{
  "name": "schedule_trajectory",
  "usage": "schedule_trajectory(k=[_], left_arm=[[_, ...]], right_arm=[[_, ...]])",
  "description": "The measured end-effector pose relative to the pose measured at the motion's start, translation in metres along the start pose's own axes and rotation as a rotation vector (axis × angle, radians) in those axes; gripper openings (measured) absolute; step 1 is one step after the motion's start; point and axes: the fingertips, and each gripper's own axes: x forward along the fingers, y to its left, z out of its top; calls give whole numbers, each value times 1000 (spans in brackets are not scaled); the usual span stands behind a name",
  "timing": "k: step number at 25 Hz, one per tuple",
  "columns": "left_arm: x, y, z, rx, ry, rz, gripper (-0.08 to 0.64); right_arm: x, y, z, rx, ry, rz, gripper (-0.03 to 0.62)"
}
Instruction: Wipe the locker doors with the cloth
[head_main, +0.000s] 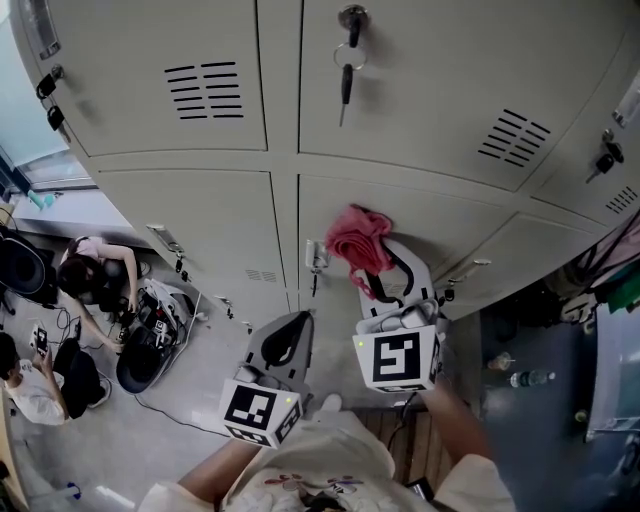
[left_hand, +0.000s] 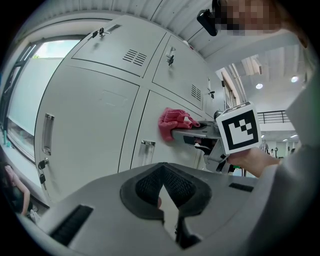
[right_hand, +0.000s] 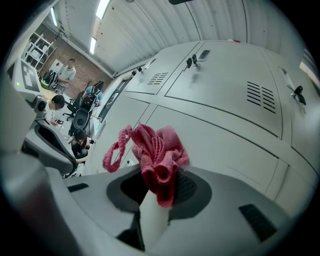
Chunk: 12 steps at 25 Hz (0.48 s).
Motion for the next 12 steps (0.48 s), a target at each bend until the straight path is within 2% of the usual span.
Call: schedule_trajectory(k=[12], left_arm=[[0,-2,-5,-12,12,1,5]], right_arm=[[5,19,-32,-3,47,21,100]])
